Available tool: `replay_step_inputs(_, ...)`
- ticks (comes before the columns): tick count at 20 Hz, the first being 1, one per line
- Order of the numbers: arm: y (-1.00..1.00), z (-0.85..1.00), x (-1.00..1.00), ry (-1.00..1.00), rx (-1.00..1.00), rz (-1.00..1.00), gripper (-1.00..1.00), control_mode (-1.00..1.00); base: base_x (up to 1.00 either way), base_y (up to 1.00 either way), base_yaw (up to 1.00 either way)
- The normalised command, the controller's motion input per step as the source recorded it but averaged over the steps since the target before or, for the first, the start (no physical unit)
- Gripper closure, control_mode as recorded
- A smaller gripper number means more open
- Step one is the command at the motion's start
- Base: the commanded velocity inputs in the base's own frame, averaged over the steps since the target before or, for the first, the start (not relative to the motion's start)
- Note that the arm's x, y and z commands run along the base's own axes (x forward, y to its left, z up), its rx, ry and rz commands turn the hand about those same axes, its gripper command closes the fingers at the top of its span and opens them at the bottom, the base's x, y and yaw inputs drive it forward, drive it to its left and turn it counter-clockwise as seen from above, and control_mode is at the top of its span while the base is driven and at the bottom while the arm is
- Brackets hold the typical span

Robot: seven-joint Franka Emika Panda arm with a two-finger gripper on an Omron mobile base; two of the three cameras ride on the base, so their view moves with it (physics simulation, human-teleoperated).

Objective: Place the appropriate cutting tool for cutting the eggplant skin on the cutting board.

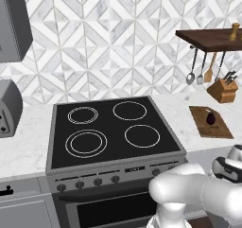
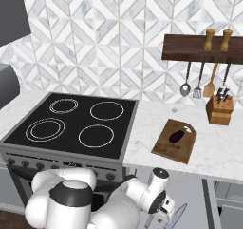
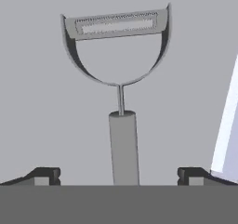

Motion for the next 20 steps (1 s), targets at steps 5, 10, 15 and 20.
replay_step_inputs(5, 0.22, -0.48, 0.00, 0.01, 0.00, 0.00, 1.00, -1.00, 0.00, 0.00, 0.00)
replay_step_inputs(10, 0.42, -0.29, 0.00, 0.00, 0.00, 0.00, 1.00, -1.00, 0.00, 0.00, 0.00)
replay_step_inputs(15, 0.10, -0.06, -0.23, 0.00, 0.10, -0.05, 1.00, -1.00, 0.00, 0.00, 0.00)
replay_step_inputs(20, 0.00, 0.32, -0.38, 0.00, 0.07, -0.10, 1.00, -1.00, 0.00, 0.00, 0.00)
